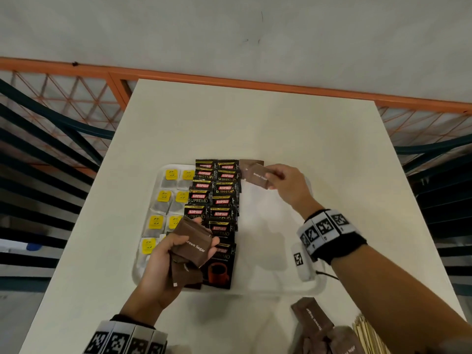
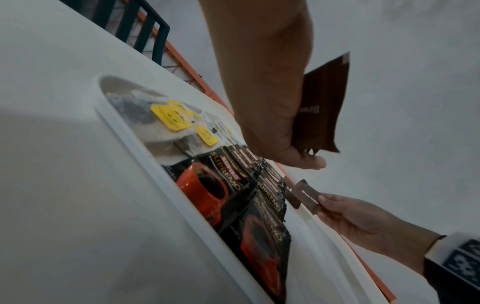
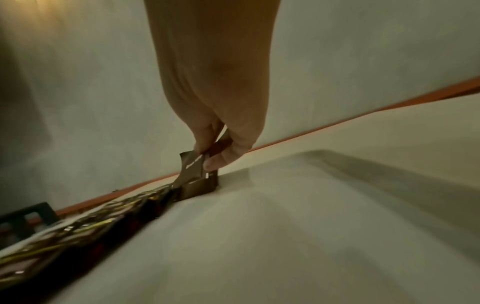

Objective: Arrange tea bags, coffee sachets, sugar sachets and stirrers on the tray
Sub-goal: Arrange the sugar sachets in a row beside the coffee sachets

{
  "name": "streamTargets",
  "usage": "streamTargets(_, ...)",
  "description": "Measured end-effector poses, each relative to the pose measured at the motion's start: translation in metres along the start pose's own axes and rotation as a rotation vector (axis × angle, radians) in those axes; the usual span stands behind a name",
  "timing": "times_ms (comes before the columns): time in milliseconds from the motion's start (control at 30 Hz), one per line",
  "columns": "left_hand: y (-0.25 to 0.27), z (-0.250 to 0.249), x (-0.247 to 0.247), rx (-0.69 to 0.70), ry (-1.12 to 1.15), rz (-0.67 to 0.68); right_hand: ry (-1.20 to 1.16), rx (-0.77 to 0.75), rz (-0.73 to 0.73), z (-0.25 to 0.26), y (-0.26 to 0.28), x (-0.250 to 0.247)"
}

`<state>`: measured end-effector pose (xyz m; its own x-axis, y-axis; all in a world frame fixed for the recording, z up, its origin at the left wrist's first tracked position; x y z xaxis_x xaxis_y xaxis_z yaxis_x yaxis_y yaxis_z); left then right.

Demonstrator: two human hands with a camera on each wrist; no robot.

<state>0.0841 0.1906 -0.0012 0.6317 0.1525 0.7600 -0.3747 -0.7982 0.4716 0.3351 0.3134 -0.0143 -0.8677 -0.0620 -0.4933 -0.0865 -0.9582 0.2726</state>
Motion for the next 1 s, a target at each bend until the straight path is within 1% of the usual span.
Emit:
streamTargets(67, 0.001, 0.001, 0.001, 0.011, -0.03, 0.001, 0.044, -0.001, -0.017, -0.003, -0.011, -0.005)
streamTargets(300, 0.002, 0.004, 0.005, 0.014, -0.138, -0.016, 0.05, -0.032, -0.007, -0.006, -0.031, 0.004)
streamTargets(400, 0.002, 0.006, 0.004, -0.022, -0.221, -0.039, 0.043, -0.044, -0.024, -0.005, -0.031, 0.01)
streamTargets(533, 0.001, 0.008, 0.004, -0.007, -0.306, -0.084, 0.092, -0.084, -0.057, -0.004, -0.033, 0.013)
streamTargets(700, 0.001, 0.011, 0.008, 0.01, -0.327, -0.105, 0.177, -0.117, -0.108, -0.003, -0.031, 0.014)
streamTargets(800, 0.0, 0.011, 0.008, 0.016, -0.334, -0.112, 0.186, -0.13, -0.122, 0.004, -0.023, 0.014)
streamTargets(867, -0.002, 0.012, 0.008, 0.032, -0.321, -0.123, 0.184, -0.133, -0.057, 0.015, -0.011, 0.018)
streamTargets(900, -0.003, 0.012, 0.008, 0.046, -0.314, -0.129, 0.192, -0.129, 0.014, 0.022, -0.002, 0.02)
streamTargets(1000, -0.005, 0.012, 0.008, 0.101, -0.298, -0.171, 0.259, -0.125, 0.326, 0.038, 0.028, 0.034)
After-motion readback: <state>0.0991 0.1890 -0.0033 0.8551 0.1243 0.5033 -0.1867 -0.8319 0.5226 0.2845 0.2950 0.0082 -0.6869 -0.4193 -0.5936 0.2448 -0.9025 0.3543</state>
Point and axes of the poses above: each hand's wrist, its own y-axis away from the middle knuckle, its own x-axis out of the palm, z = x × y, the point moved 2 cm from there along -y, towards the middle knuckle, and after that the axes turned 6 degrees about z, right-handed, at the moved point
